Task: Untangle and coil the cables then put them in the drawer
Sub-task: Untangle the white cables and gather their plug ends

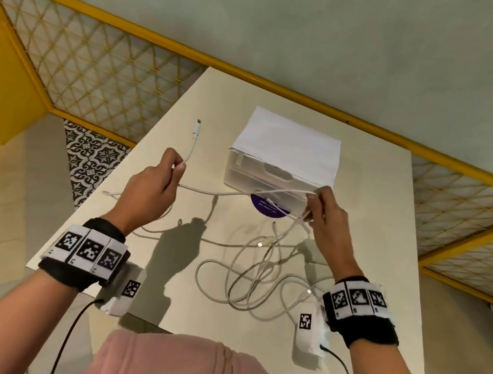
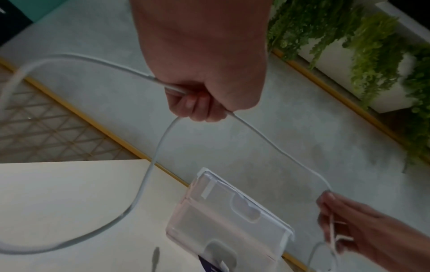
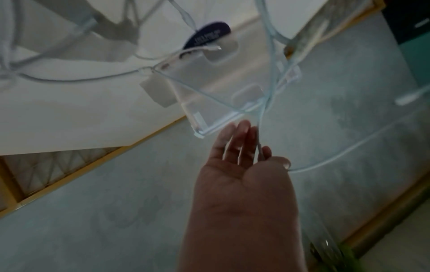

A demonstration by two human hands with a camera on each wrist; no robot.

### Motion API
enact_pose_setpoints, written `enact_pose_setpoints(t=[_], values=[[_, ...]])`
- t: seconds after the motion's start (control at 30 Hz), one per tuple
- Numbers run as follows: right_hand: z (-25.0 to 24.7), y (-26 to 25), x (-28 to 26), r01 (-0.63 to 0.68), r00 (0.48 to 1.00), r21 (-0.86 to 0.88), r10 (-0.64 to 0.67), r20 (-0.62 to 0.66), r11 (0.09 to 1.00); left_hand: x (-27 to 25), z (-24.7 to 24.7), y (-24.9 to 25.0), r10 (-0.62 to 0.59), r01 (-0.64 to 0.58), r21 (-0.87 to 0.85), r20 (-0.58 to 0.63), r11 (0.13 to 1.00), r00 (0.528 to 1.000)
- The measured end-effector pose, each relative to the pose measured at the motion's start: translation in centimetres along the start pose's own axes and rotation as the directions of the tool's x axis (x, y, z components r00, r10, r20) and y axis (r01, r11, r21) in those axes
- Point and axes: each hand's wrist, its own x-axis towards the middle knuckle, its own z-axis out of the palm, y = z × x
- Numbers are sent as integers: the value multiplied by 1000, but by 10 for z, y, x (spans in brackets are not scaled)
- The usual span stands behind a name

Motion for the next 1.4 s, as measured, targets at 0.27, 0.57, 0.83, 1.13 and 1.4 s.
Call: enact_pose_setpoints(t=[0.27,0.57,0.83,1.13,1.4], values=[[-13,-32,-3,-125,966,201,73,246,972,-6,16,-18,-123,102,178,108,979,987],[-11,-2,-17,-163,968,-166,190,161,973,-12,20,-27,-156,127,202,137,971,978],[-7,29,-35,-473,835,-87,477,275,877,-14,35,-14,-95,51,195,221,980,971],[-37,49,-50,-299,947,-178,314,65,938,-16,43,-11,-37,-14,163,307,987,951],[-58,63,-81,-355,933,133,342,111,925,-30,35,3,83,-93,29,256,995,963]])
